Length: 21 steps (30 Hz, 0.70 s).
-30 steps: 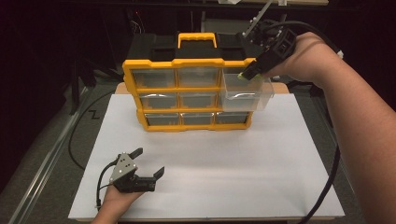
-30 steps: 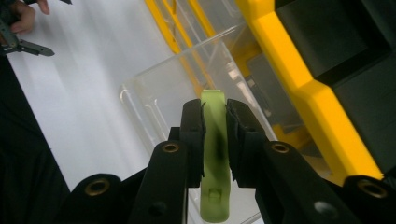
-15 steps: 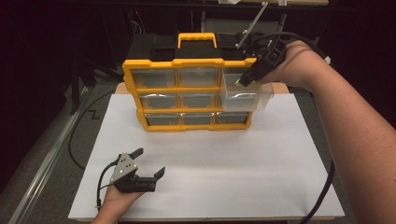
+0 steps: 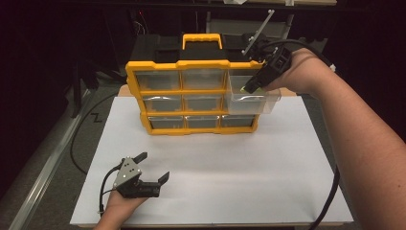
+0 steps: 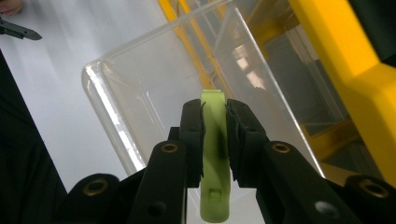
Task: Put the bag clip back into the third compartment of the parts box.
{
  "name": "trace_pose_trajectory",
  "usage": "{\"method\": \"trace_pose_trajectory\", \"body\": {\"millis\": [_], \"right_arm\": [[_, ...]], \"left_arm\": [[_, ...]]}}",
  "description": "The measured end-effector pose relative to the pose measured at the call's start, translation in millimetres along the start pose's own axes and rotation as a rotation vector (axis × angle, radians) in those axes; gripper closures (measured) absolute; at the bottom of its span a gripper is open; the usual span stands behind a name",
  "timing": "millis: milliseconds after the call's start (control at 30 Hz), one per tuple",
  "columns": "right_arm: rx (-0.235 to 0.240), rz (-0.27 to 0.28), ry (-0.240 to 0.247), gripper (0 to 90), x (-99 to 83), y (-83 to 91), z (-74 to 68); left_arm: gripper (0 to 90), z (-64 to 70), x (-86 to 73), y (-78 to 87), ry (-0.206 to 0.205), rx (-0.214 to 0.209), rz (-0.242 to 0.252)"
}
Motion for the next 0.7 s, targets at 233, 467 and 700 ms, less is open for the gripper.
{"method": "trace_pose_trajectory", "body": {"millis": [233,467,700], "right_arm": [[-0.004,0.021,-0.033,54.0,4.7,3.6,3.3],[-0.028,0.054,-0.054,44.6,0.3,18.1,4.7],[-0.031,0.062,-0.066,38.9,-13.5,34.3,-3.0]], "left_arm": [[0.6,-1.0,-0.4,0.1,0.003,-0.001,-0.003],[0.6,-0.4,-1.6,-1.4,-0.001,-0.003,-0.008],[0.6,0.1,-2.6,-2.2,-0.006,0.000,-0.017]]}}
Point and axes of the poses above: each handheld gripper's, and its own axes: y roughly backward along the jaws, x roughly out of its top, z roughly to its right, the point moved 10 cm from there along -y, roughly forward along the jaws, and after that the axes turned 2 degrees about y, right-handed, at the moved point
